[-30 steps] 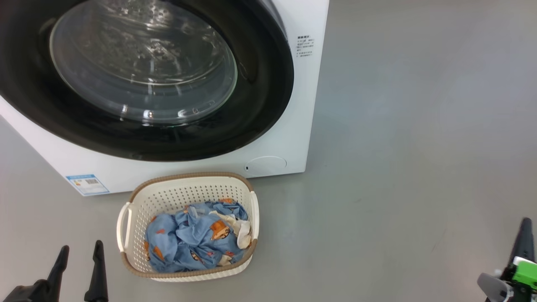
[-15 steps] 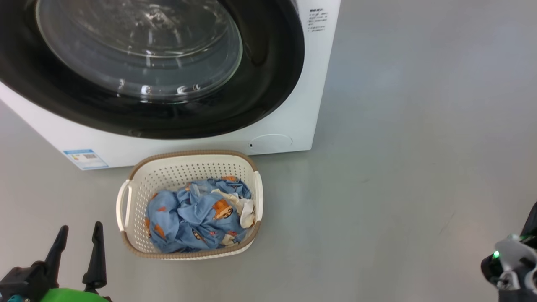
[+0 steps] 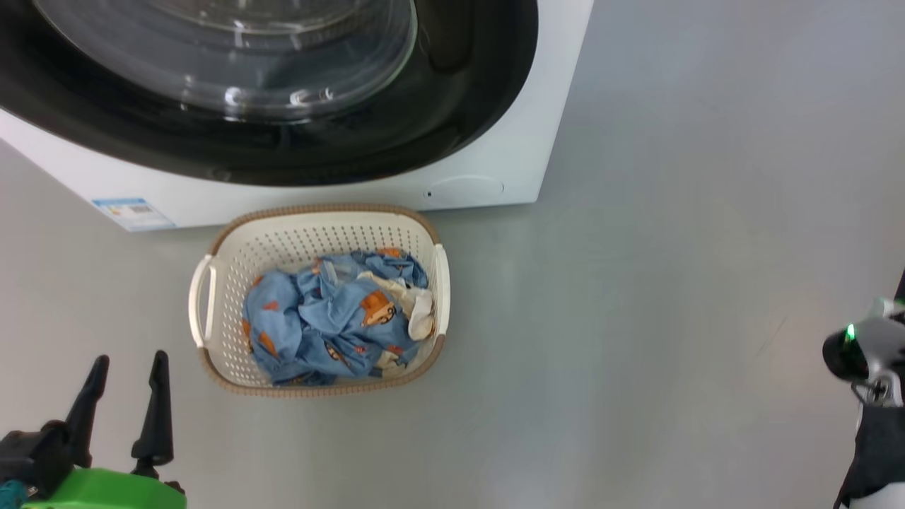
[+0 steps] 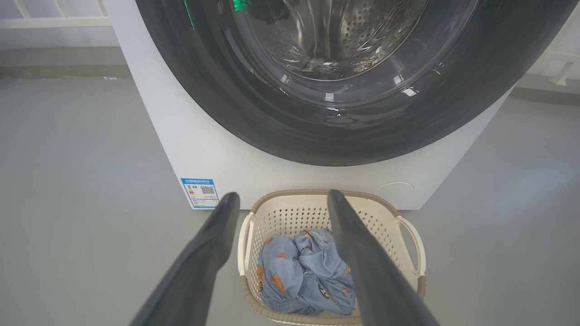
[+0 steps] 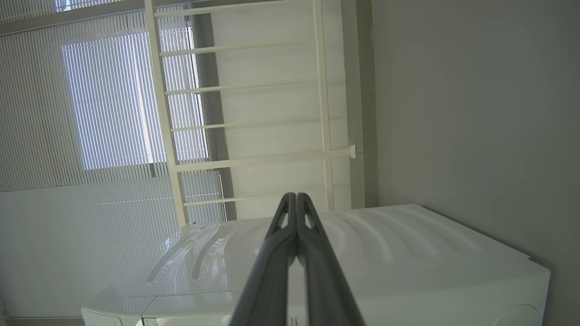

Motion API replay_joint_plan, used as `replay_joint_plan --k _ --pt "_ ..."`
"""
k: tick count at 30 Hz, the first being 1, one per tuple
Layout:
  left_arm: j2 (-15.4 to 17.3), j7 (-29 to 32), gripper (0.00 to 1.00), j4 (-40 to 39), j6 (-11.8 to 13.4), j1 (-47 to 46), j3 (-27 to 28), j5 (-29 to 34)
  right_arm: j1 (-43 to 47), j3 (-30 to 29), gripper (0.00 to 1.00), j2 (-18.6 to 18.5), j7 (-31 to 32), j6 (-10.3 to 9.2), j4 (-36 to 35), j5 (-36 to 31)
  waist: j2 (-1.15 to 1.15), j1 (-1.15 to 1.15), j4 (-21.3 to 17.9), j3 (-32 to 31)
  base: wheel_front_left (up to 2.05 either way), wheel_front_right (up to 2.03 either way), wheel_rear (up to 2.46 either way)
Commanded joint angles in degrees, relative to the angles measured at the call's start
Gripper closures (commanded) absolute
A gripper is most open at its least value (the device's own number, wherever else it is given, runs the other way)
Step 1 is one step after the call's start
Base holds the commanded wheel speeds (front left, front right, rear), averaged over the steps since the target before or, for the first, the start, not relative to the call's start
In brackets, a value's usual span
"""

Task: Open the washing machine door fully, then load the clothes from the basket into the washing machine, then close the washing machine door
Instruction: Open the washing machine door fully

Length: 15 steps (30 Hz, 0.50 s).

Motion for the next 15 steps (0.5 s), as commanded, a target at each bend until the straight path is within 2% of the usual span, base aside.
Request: replay_joint_plan --k 1,15 --pt "2.08 -0.37 0.0 -1.49 -0.09 -1.84 1.92 -0.33 -1.55 0.95 1.0 -0.9 0.87 -0.06 -1.65 -0.51 0.0 0.0 0.41 2.07 0.0 0.0 0.0" --pt "2.97 -0.37 0.0 -3.14 -0.09 -2.03 2.34 -0.81 -9.92 3.09 1.0 -1.26 8.33 -0.06 -1.5 -2.56 0.0 0.0 1.73 7.05 0.0 0.0 0.0"
